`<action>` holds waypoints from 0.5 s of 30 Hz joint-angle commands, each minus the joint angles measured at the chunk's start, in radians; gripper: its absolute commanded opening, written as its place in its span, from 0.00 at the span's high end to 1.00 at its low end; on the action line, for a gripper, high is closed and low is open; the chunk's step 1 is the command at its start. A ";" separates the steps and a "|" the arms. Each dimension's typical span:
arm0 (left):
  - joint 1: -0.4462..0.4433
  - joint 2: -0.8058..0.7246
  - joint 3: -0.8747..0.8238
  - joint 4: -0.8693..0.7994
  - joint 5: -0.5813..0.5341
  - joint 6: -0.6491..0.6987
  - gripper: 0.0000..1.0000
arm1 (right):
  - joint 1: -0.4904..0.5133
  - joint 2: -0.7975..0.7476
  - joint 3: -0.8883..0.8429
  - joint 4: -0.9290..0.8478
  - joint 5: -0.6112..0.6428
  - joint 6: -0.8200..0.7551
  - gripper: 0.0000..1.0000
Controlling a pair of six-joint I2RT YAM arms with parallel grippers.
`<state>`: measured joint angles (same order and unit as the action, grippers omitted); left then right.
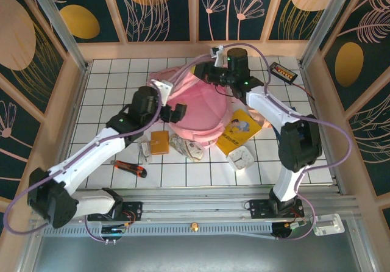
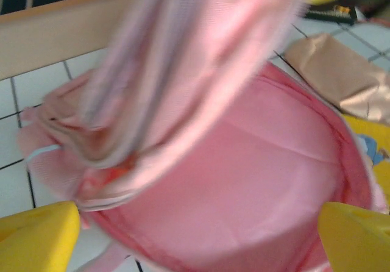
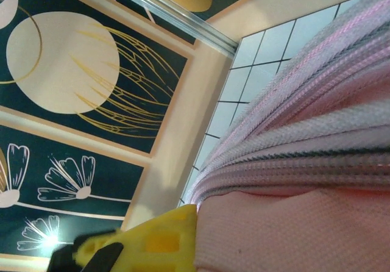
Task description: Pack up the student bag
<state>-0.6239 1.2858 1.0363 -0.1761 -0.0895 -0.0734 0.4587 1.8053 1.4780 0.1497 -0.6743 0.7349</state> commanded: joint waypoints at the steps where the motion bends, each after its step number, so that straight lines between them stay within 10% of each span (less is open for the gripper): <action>1: -0.009 0.056 0.039 0.021 -0.084 0.132 0.01 | 0.022 0.030 0.078 0.121 -0.045 0.044 1.00; 11: -0.009 0.176 0.093 0.140 -0.436 0.245 0.01 | 0.042 0.051 0.087 0.095 -0.070 0.038 1.00; 15: -0.009 0.234 0.127 0.186 -0.427 0.286 0.18 | 0.041 0.057 0.071 0.088 -0.095 0.061 1.00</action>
<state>-0.6342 1.4826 1.1183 -0.0689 -0.4534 0.1593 0.4881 1.8690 1.5162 0.1616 -0.6937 0.7719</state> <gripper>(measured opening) 0.876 0.071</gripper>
